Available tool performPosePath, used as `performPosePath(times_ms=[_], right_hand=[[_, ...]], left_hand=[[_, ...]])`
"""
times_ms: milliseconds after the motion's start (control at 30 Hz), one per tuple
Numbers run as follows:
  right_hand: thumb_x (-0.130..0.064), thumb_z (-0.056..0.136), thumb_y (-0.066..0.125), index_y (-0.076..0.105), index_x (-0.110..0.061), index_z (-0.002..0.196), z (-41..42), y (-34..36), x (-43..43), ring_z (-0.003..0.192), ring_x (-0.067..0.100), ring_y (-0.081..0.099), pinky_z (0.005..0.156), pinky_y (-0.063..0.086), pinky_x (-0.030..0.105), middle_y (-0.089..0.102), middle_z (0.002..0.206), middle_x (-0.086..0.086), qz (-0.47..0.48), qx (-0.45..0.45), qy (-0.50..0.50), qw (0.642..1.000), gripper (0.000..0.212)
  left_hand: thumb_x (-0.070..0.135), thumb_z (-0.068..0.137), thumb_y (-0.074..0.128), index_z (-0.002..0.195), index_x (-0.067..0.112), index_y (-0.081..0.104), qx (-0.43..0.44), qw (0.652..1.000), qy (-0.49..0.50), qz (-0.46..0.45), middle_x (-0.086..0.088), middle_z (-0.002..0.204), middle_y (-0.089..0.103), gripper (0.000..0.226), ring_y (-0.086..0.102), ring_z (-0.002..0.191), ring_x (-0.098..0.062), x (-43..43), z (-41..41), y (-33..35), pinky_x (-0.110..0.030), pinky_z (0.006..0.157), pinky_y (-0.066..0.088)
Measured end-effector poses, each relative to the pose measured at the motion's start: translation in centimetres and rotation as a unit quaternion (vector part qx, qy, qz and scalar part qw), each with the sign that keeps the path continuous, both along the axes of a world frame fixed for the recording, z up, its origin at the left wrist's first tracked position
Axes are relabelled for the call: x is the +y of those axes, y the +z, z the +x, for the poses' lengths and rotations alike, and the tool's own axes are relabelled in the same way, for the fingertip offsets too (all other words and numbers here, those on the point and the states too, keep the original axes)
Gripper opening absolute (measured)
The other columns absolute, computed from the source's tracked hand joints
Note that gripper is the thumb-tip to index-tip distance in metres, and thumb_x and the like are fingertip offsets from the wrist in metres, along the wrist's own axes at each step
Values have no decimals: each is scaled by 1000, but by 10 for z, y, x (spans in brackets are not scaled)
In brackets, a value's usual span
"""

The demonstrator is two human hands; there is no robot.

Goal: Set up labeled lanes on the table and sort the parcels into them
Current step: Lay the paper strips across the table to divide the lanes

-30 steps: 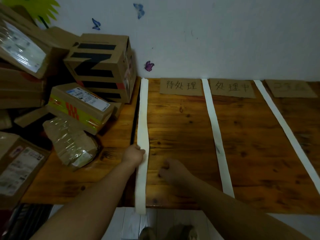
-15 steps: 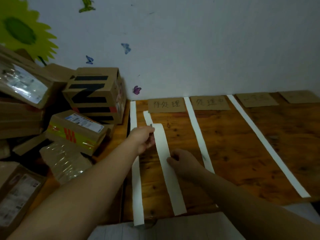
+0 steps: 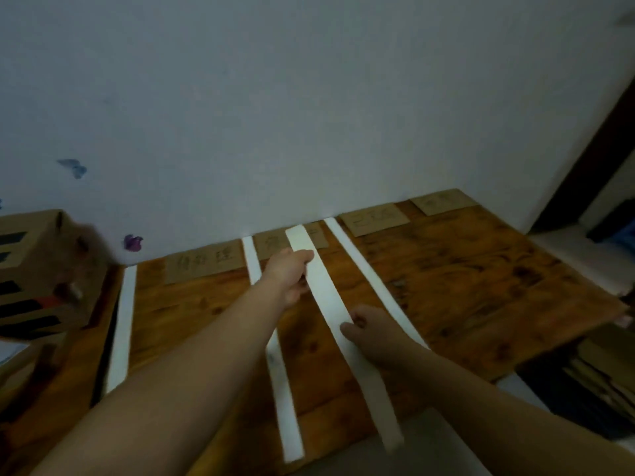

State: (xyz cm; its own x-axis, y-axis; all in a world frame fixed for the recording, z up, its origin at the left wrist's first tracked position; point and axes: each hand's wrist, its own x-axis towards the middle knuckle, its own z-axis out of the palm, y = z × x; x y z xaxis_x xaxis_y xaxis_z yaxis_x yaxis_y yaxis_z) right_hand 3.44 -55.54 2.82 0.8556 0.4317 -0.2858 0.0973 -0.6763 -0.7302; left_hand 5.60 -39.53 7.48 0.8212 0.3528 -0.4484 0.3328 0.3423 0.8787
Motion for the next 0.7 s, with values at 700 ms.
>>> performPosePath(times_ms=[700], right_hand=[[-21,98,49,23,-38,146,211,-30,-235,99,10,55,81,50,23,50,131,-2,-34,61,-112,991,57]], left_hand=[[-2,90,54,142,13,36,-17,970,-102,219,-11,135,51,57,55,114,-29,-195,308,-46,-33,81,52]])
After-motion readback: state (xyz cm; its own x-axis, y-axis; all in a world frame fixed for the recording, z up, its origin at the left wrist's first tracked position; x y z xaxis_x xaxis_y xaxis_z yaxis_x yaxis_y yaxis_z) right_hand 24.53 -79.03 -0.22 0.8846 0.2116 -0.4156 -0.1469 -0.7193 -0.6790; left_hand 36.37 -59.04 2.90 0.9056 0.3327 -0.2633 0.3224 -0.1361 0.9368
